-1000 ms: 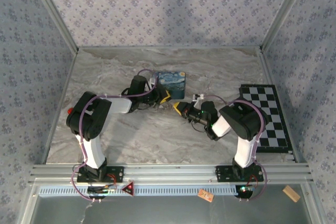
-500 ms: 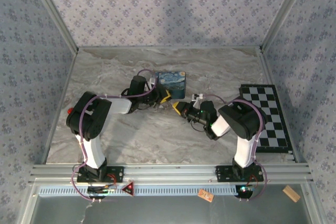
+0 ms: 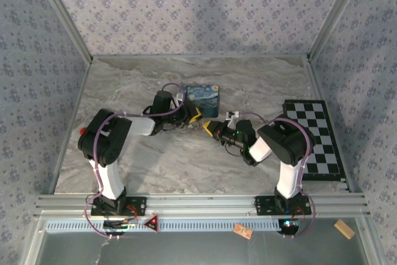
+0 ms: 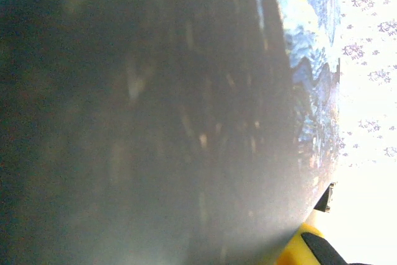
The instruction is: Unlock the padlock with the key
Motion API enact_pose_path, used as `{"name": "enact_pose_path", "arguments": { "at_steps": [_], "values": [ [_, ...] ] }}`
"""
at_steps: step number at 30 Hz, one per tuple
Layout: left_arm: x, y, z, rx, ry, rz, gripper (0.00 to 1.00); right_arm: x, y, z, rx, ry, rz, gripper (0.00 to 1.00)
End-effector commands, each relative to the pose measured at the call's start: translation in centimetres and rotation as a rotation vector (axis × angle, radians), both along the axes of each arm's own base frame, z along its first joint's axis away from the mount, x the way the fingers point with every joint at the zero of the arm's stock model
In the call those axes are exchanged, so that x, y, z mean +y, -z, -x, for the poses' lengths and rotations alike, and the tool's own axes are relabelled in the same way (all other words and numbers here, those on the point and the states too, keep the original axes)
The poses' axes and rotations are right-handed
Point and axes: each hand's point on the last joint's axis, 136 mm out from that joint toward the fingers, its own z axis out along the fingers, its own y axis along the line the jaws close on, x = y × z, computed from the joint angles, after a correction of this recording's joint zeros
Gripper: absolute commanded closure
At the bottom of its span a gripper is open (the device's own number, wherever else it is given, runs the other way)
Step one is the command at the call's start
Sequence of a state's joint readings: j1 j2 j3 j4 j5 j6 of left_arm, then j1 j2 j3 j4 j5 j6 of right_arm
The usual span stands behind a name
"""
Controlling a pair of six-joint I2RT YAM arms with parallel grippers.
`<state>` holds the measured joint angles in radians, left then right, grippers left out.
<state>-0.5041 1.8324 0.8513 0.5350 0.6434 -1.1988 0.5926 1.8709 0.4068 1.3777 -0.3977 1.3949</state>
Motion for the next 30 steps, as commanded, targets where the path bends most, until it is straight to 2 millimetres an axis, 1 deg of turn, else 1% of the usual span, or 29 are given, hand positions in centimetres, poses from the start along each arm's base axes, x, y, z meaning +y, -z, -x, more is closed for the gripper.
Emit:
{"name": "enact_pose_path", "arguments": {
  "at_steps": [1,6,10,13,21,30],
  "values": [
    [-0.4,-2.7,0.4,-0.043,0.028,0.065,0.98,0.6,-0.3,-0.1,-0.030,-0.012,0.000,1.00],
    [-0.5,-2.7,0.3,-0.043,0.027,0.070,0.98,0.3,0.0,0.0,-0.025,-0.003,0.008,1.00],
    [-0.5,-2.8,0.3,-0.045,0.031,0.074,0.98,-0.3,0.2,-0.2,-0.022,0.014,0.014,1.00],
    [-0.4,-2.7,0.5,-0.042,0.031,0.072,0.98,-0.5,0.0,-0.3,-0.027,0.020,0.013,1.00],
    [-0.5,-2.9,0.8,-0.045,0.034,0.071,0.98,-0.7,0.1,-0.4,-0.024,0.022,0.013,1.00],
    [-0.7,-2.9,0.8,-0.047,0.039,0.072,0.98,-0.5,-0.4,-0.4,-0.031,0.019,0.004,1.00]
  ]
}}
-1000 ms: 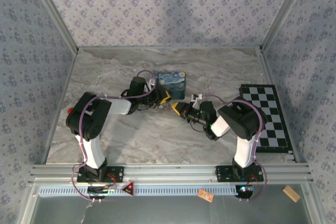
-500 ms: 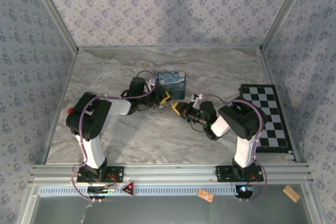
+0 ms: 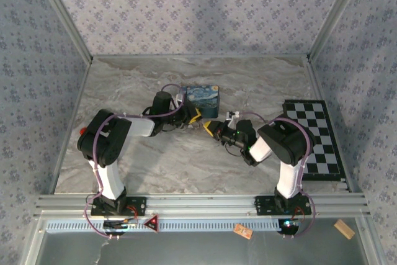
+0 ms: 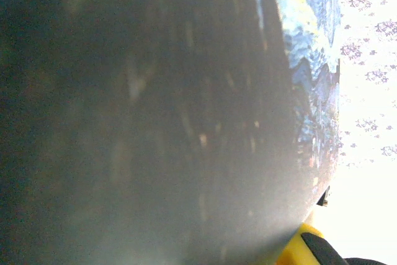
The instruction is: Unlock the padlock with the key
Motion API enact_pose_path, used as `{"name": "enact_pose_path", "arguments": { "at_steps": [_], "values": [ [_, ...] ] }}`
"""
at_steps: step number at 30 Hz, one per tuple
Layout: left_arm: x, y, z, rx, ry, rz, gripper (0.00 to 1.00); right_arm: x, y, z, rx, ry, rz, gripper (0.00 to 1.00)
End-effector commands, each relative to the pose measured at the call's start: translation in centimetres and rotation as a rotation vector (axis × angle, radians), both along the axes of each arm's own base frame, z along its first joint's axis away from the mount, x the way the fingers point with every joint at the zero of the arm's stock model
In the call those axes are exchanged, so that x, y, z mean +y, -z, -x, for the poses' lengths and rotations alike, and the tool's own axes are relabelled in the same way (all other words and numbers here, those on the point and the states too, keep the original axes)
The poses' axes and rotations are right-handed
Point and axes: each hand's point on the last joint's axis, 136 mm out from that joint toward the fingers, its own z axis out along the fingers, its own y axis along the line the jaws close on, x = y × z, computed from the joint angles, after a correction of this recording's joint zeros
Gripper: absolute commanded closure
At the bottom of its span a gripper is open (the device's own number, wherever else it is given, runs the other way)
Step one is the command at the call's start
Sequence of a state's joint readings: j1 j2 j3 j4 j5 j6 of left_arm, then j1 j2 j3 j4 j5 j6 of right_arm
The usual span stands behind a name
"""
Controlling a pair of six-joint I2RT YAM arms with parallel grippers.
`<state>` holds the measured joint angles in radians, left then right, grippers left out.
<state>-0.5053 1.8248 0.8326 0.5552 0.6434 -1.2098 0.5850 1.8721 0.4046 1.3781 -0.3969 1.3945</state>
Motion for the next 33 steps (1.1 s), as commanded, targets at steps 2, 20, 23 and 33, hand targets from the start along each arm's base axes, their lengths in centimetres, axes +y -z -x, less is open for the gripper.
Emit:
{"name": "enact_pose_path", "arguments": {
  "at_steps": [2,20,23,33],
  "values": [
    [-0.9,-2.9,0.5,-0.050,0.043,0.064,0.98,-0.1,-0.7,-0.2,-0.036,0.007,-0.002,1.00],
    [-1.3,-3.0,0.6,-0.050,0.056,0.068,0.98,-0.2,-0.9,-0.5,-0.020,0.008,-0.022,1.00],
    [-1.4,-3.0,0.7,-0.051,0.060,0.068,0.98,-0.3,-1.3,-0.8,-0.017,0.009,-0.037,1.00],
    [-1.8,-3.4,0.8,-0.064,0.070,0.078,0.98,-0.2,-2.4,-1.0,-0.030,0.008,-0.059,1.00]
  ]
}}
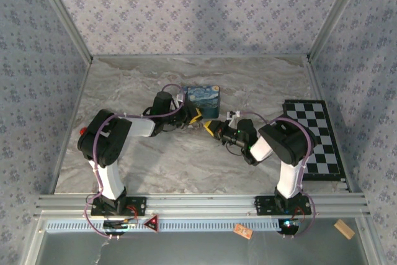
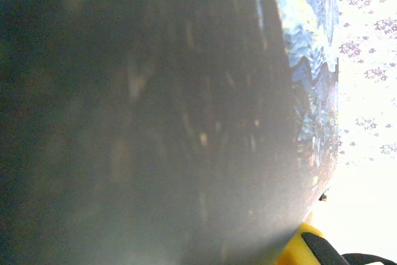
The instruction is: Unlock the padlock with the key
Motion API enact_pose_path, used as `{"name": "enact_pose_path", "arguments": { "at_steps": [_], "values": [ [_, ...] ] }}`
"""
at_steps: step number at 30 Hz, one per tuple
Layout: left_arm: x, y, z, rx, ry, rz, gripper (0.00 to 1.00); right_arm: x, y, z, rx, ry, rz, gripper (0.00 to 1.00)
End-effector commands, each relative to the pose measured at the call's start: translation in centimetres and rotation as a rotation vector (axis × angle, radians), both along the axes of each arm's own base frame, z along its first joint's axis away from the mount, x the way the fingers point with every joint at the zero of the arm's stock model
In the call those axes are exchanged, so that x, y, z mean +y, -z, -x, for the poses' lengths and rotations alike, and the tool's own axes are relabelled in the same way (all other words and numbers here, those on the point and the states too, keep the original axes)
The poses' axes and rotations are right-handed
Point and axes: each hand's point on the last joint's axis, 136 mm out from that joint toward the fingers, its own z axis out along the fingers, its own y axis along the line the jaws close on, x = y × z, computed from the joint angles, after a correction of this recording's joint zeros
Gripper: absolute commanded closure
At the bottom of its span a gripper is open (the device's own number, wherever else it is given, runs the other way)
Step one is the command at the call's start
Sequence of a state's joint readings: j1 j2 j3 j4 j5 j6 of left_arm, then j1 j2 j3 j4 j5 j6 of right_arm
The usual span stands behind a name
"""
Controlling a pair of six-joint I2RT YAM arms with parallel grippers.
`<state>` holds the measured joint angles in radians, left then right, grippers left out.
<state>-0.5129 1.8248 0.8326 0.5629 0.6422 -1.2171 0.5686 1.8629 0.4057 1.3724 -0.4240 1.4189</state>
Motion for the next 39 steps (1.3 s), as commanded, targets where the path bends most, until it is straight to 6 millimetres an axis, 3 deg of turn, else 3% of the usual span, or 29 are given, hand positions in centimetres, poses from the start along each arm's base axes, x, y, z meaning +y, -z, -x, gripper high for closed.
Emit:
{"name": "enact_pose_path", "arguments": {
  "at_steps": [1,19,24,32,39],
  "values": [
    [-1.6,-3.3,0.7,-0.063,0.067,0.073,0.98,0.0,-2.0,-0.9,-0.047,0.015,-0.039,1.00],
    [-2.1,-4.3,0.9,-0.085,0.079,0.087,0.98,-0.5,-0.9,-1.0,-0.028,0.026,-0.017,1.00],
    [-2.4,-4.5,1.0,-0.088,0.088,0.091,0.98,-0.4,0.4,-1.1,0.009,0.024,-0.009,1.00],
    [-2.8,-4.5,1.3,-0.095,0.104,0.084,0.98,0.0,-1.8,-1.5,-0.038,0.016,-0.043,1.00],
    [-3.5,-5.1,1.8,-0.128,0.144,0.096,0.98,-0.2,-2.3,-1.9,-0.037,0.020,-0.058,1.00]
  ]
}}
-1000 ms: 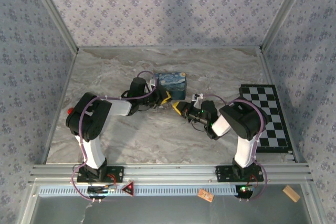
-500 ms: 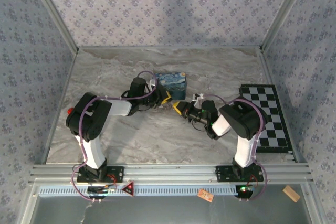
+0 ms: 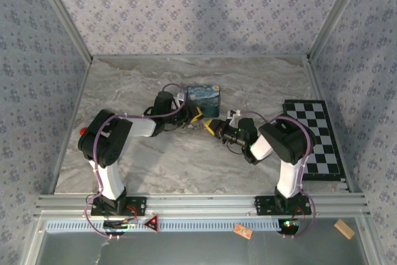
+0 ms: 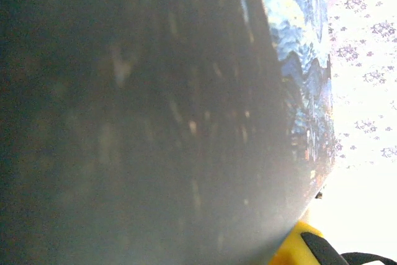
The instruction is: Unlock the padlock with the key
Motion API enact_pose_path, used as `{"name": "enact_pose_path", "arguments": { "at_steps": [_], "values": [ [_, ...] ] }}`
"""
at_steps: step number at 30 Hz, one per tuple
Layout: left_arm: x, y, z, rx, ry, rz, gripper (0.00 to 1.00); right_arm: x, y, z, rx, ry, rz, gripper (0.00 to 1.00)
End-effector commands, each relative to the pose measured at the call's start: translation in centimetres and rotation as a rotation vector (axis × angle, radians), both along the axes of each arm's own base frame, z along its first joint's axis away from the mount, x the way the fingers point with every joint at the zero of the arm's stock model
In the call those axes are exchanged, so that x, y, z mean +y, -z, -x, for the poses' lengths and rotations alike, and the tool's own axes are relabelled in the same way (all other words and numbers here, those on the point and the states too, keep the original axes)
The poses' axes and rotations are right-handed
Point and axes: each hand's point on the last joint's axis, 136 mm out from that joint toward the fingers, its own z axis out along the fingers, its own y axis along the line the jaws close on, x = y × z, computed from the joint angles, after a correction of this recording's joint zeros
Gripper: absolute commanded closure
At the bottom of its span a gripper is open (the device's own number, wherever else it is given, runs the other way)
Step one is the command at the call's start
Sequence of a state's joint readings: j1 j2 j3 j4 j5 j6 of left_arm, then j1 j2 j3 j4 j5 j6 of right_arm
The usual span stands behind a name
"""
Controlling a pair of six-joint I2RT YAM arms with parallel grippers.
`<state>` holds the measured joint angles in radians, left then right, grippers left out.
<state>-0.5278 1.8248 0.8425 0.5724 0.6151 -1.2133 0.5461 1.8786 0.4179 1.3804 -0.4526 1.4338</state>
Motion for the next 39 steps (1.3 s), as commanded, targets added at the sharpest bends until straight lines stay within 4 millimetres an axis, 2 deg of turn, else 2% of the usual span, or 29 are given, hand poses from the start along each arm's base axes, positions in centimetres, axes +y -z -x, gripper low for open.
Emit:
{"name": "enact_pose_path", "arguments": {
  "at_steps": [1,9,20,26,31,39],
  "values": [
    [-3.1,-4.9,2.2,-0.110,0.160,0.098,0.98,0.0,-2.4,-1.4,-0.052,0.025,-0.046,1.00],
    [-3.3,-5.7,2.8,-0.150,0.189,0.114,0.98,-1.5,-3.7,-2.1,-0.066,0.048,-0.068,1.00],
    [-4.4,-7.2,3.7,-0.197,0.233,0.165,0.98,-0.5,-4.4,-2.3,-0.085,0.012,-0.082,1.00],
    [-4.8,-8.3,3.7,-0.205,0.239,0.201,0.98,-0.4,-3.6,-2.6,-0.073,0.016,-0.071,1.00],
    [-5.2,-8.4,4.3,-0.201,0.261,0.197,0.98,-0.7,-3.6,-2.8,-0.092,0.023,-0.058,1.00],
    [-5.7,-9.2,5.2,-0.189,0.286,0.217,0.98,-1.1,-2.2,-3.4,-0.108,0.010,-0.016,1.00]
  ]
}}
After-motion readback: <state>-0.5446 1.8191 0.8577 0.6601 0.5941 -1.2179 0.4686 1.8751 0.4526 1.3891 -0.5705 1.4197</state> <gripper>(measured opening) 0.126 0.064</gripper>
